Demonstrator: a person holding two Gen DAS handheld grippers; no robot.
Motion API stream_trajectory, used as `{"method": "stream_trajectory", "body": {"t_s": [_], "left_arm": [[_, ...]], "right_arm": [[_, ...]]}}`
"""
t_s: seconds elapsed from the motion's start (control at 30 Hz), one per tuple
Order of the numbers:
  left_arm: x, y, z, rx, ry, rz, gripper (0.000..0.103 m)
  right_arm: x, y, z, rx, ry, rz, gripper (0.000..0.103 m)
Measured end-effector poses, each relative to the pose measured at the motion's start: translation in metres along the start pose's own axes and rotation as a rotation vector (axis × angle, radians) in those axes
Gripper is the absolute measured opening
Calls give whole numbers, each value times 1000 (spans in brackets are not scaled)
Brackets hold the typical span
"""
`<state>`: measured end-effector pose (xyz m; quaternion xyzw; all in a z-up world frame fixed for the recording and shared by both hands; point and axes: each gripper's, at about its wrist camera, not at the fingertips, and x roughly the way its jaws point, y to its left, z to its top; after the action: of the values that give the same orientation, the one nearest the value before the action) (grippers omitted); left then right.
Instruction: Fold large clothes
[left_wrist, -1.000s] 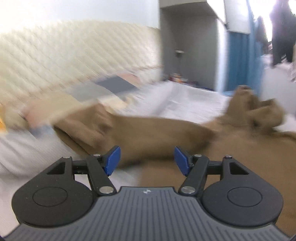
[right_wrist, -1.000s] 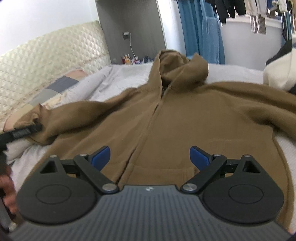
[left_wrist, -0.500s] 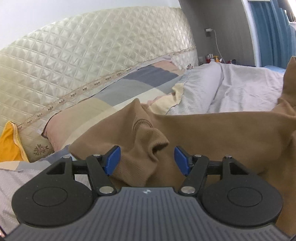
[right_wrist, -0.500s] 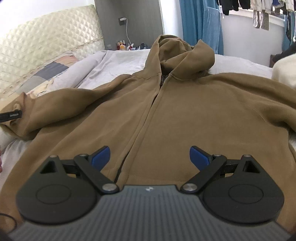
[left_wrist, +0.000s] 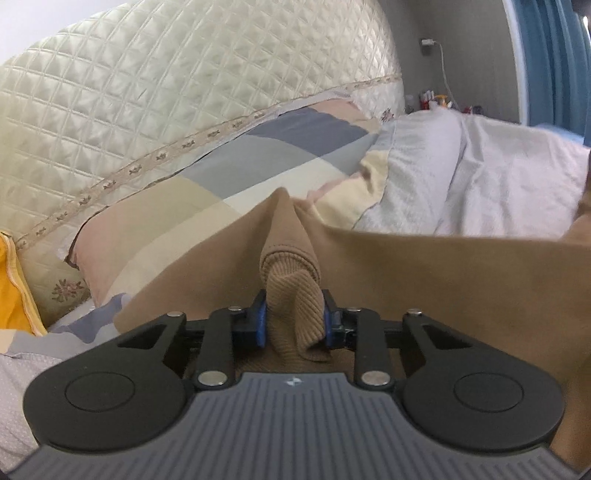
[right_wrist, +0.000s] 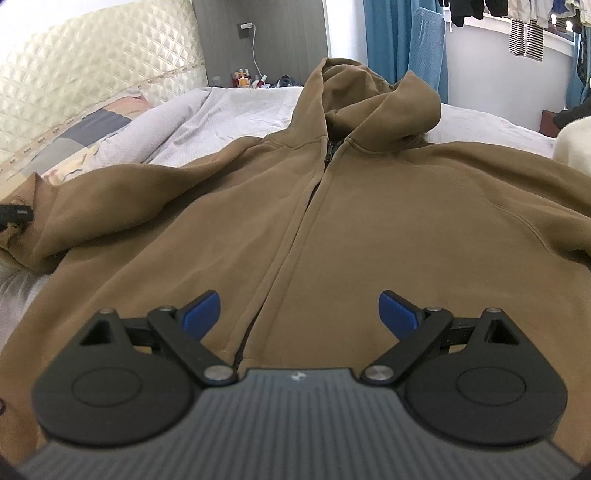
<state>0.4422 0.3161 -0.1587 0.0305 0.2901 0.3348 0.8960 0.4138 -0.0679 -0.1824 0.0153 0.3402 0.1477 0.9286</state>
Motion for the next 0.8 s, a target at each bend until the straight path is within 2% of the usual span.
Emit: {"method": "stream_trajectory", "body": {"t_s": [0.13,0.23,0.37,0.53,0.67,0.8], "left_arm": [[-36,7,19,-39,-39,-41,26],[-78,10,44,-78,-92,-107,25],[-154,4,79,-105,-211,-218,24],[-261,-29,111,-56,-381,-372,24],[-331,-66,112,-6,-437,-515,24],[-378,-109,89,20,-394,-665,24]], "right_arm": [[-3,-1,1,10,-8,5,94],[-9,-4,2,24,-24,6,94],[-22,-4,4,35,-56,31,94],[-48,-11,8,55,-121,62,94],[-67,-31,10,103,-173,62,94],[-84,-63,11,205,-206,75,94]]}}
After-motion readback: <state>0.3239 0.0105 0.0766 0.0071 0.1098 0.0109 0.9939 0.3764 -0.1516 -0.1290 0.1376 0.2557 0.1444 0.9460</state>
